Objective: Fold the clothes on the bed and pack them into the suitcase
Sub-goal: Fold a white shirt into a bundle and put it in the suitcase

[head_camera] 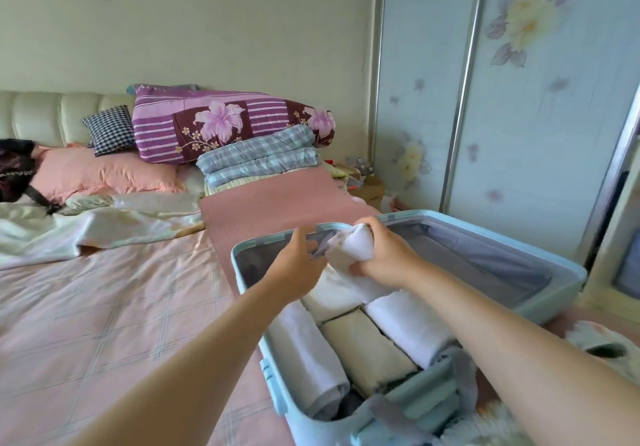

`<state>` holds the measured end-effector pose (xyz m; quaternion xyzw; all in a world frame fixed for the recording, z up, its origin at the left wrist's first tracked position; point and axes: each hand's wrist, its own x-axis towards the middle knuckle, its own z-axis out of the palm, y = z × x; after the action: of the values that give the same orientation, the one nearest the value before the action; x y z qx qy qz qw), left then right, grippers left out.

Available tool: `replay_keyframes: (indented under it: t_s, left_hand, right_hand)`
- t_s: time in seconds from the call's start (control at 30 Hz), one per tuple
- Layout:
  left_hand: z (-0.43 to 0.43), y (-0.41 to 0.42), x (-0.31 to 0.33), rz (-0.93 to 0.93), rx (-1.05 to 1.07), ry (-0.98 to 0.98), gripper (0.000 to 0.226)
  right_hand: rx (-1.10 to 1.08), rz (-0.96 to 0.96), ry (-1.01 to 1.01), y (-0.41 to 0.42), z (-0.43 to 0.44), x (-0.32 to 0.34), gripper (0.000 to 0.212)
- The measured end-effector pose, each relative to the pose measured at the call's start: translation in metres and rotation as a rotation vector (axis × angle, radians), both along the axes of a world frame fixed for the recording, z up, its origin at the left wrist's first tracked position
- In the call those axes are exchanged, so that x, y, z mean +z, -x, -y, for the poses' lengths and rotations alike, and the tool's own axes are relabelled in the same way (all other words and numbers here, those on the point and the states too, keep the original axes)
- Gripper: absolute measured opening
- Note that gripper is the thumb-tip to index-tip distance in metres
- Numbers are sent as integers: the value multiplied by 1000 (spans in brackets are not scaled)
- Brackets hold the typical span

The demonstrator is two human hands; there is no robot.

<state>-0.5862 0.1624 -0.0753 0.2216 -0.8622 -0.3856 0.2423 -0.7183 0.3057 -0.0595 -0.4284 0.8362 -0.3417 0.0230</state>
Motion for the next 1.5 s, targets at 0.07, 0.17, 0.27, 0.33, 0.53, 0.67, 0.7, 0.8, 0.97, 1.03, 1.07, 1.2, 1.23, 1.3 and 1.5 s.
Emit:
replay_keyframes:
  t_s: [0.07, 0.17, 0.27, 0.33, 0.53, 0.67, 0.7, 0.8, 0.97, 1.03, 1.07, 1.2, 1.23, 1.3, 1.5]
  left_hand:
    - [17, 29, -12, 138, 37, 90, 52]
    - [40, 68, -31, 403, -26, 219, 52]
    - [54, 97, -48, 530, -91, 314, 58]
    - [57, 108, -59, 595, -152, 323, 65]
    - [64, 110, -95, 695, -148, 443, 93]
    - [62, 105, -96, 676, -139, 455, 92]
    - [61, 104, -96, 670, -132, 461, 93]
    - [59, 101, -97, 656, -121, 474, 92]
    - [55, 96, -94, 618, -126, 485, 87]
    - [54, 95, -93, 615, -134, 482, 83]
    - [55, 95, -93, 612, -138, 483, 81]
    - [55, 96, -94, 606, -150, 474, 85]
    - [55, 96, -94, 610, -160, 468, 90]
    - [53, 96, -96, 622, -181, 471, 102]
    - [48, 101, -95, 707, -192, 525, 115]
  right_hand:
    - [-89, -85, -83, 28, 17, -6, 60]
    - [-178, -193, -112, 61, 46, -22, 49]
    - [-192, -185, -158, 84, 70, -37, 50]
    - [-181, -106, -274, 91, 79, -43, 53]
    - [-153, 111, -686, 105, 90, -56, 56]
    - [-111, 30, -476, 100, 95, -75, 44]
    - [-111, -105, -452, 99, 98, -84, 48]
    - [-55, -499, -508, 100, 101, -99, 49]
    - [23, -373, -611, 109, 98, -99, 37]
    - [38, -291, -616, 112, 96, -97, 21]
    - [44, -267, -620, 112, 96, -94, 18]
    - [84, -351, -692, 114, 98, -95, 36]
    - [94, -390, -685, 114, 99, -100, 46]
    - [138, -433, -599, 114, 99, -108, 54]
    - [151, -267, -589, 121, 102, -116, 51]
